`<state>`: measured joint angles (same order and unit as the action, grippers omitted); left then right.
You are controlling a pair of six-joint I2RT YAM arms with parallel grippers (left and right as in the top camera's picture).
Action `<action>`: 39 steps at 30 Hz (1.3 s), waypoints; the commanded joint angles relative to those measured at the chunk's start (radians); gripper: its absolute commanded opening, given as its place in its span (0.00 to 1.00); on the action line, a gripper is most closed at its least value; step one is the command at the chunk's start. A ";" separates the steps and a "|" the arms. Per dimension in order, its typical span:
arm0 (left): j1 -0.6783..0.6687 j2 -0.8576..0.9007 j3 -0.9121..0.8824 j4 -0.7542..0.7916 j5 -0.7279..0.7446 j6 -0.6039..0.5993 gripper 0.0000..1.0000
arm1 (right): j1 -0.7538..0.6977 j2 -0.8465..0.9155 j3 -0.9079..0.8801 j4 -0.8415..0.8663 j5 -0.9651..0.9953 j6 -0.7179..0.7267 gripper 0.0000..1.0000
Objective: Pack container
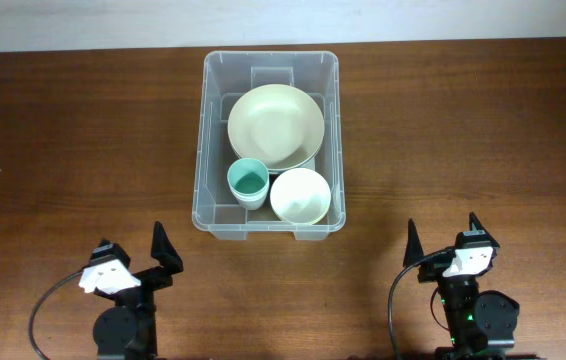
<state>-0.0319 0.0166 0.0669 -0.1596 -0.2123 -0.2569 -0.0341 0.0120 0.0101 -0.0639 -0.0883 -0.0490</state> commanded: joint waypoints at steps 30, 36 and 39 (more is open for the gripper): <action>0.002 -0.011 -0.019 0.003 0.085 0.303 1.00 | -0.006 -0.008 -0.005 -0.004 -0.006 0.001 0.99; 0.002 -0.011 -0.019 0.003 0.086 0.303 1.00 | -0.006 -0.008 -0.005 -0.005 -0.006 0.001 0.99; 0.002 -0.011 -0.019 0.003 0.086 0.303 1.00 | -0.006 -0.008 -0.005 -0.004 -0.006 0.001 0.99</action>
<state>-0.0322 0.0166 0.0624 -0.1596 -0.1410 0.0273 -0.0341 0.0120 0.0101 -0.0639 -0.0883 -0.0486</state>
